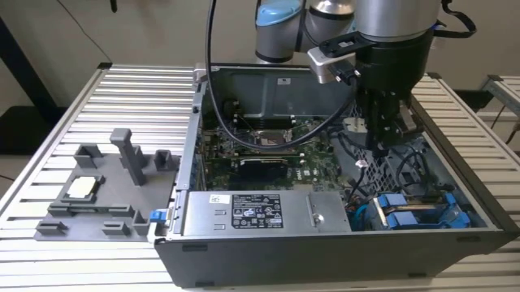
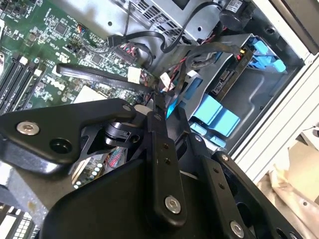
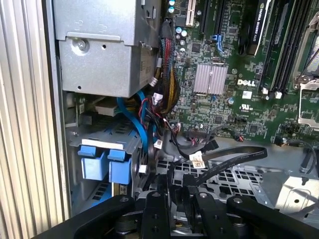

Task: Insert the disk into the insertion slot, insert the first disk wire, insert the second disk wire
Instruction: 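Insert the second disk wire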

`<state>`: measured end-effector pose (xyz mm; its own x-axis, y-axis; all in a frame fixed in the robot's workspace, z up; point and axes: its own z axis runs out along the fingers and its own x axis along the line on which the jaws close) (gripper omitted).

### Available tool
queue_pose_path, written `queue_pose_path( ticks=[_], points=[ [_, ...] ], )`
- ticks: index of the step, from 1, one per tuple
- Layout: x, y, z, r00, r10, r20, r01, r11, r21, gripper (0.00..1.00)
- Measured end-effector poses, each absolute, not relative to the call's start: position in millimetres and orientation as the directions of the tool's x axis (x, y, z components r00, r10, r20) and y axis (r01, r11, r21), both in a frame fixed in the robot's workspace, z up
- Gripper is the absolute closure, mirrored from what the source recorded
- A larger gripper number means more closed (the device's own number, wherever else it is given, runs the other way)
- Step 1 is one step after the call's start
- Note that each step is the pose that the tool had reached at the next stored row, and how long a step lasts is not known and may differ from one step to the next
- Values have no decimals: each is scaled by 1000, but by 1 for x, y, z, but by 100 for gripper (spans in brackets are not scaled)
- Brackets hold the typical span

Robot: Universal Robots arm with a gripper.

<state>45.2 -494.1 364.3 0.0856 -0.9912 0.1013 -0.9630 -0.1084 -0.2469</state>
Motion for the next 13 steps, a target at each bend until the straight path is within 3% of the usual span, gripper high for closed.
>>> queue_pose_path(
  ticks=[3,4,13],
  points=[
    [45,-494,364,85,-991,101,-963,-108,-247,75],
    [45,-494,364,85,-991,101,-963,-108,-247,82],
    [45,-494,364,85,-991,101,-963,-108,-247,84]
  ],
)
